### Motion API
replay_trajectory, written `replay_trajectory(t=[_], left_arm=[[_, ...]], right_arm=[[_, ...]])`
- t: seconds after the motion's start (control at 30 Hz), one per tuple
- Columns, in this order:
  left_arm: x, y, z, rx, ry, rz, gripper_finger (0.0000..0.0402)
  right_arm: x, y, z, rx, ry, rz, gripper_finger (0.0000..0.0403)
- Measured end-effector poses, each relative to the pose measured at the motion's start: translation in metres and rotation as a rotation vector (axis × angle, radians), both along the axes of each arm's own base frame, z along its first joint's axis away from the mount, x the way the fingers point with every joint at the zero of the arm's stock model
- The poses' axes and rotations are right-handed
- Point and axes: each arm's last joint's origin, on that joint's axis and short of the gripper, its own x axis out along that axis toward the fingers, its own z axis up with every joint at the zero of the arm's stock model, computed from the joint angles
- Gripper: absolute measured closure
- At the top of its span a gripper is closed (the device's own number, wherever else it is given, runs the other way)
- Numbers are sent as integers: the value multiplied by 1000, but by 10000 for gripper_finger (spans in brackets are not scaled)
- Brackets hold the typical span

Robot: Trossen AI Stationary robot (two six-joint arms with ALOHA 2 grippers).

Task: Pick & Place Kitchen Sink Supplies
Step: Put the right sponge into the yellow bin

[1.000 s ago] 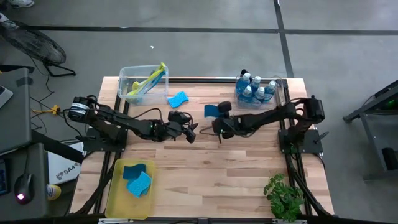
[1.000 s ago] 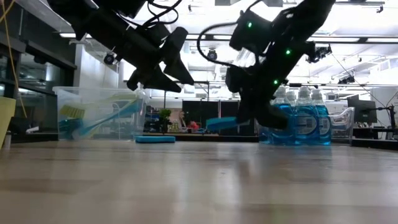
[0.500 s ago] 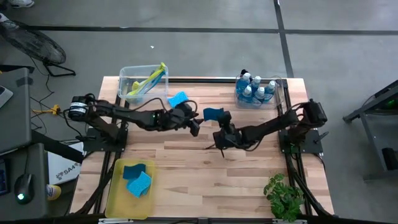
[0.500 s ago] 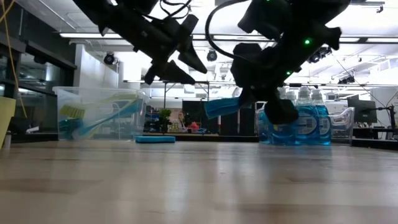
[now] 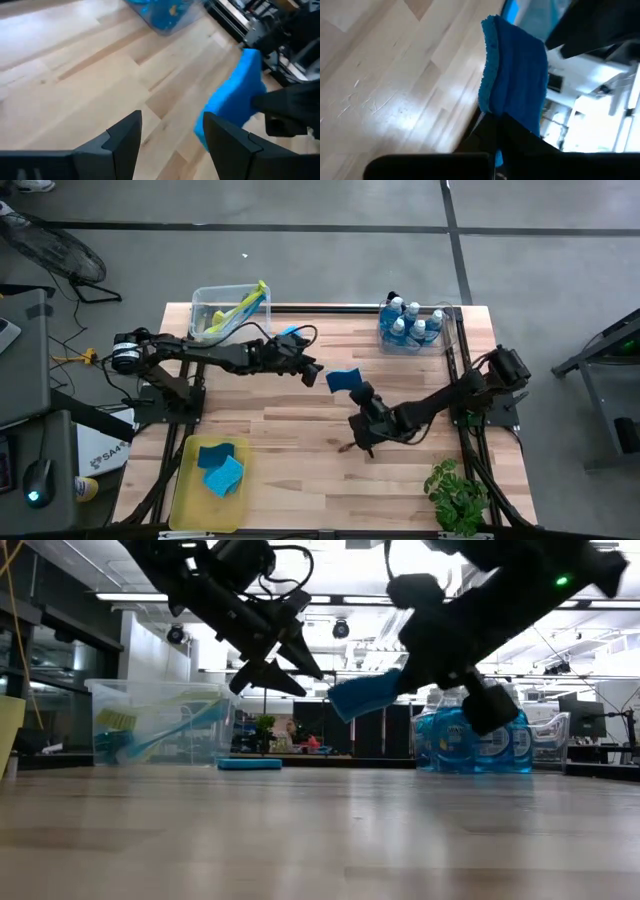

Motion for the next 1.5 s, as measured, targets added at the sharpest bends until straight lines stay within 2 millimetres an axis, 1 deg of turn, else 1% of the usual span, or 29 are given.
replay_trajectory(t=[0.13, 0.3, 0.4, 0.5, 0.6, 0.77, 0.93, 1.1, 1.23, 1.33, 1.5], left_arm=[[-2, 9, -1, -69, -5, -59, 195], [-4, 17, -1, -151, -17, -114, 195], [-4, 16, 0, -214, -39, -180, 195], [-3, 13, 1, -257, -53, -232, 195], [-4, 10, 1, -309, -61, -326, 195], [-3, 2, 2, -356, -66, -428, 195], [1, -17, 4, -381, -75, -516, 195], [3, -33, 4, -381, -73, -567, 195], [4, -39, 6, -377, -86, -591, 195], [6, -40, 9, -372, -121, -616, 195], [6, -39, 10, -371, -131, -616, 195]], right_arm=[[-6, 17, 6, -36, -9, 51, 402], [-12, 34, 26, 6, -102, 121, 402], [-15, 42, 36, 74, -95, 222, 402], [-17, 51, 39, 181, -70, 334, 402], [-19, 58, 39, 186, -62, 377, 402], [-18, 61, 42, 150, -85, 391, 402], [-14, 59, 44, 132, -88, 401, 402], [-12, 55, 44, 130, -81, 396, 402], [-12, 56, 44, 153, -71, 421, 402], [-13, 58, 42, 193, -62, 447, 402], [-17, 61, 42, 168, -58, 432, 402]])
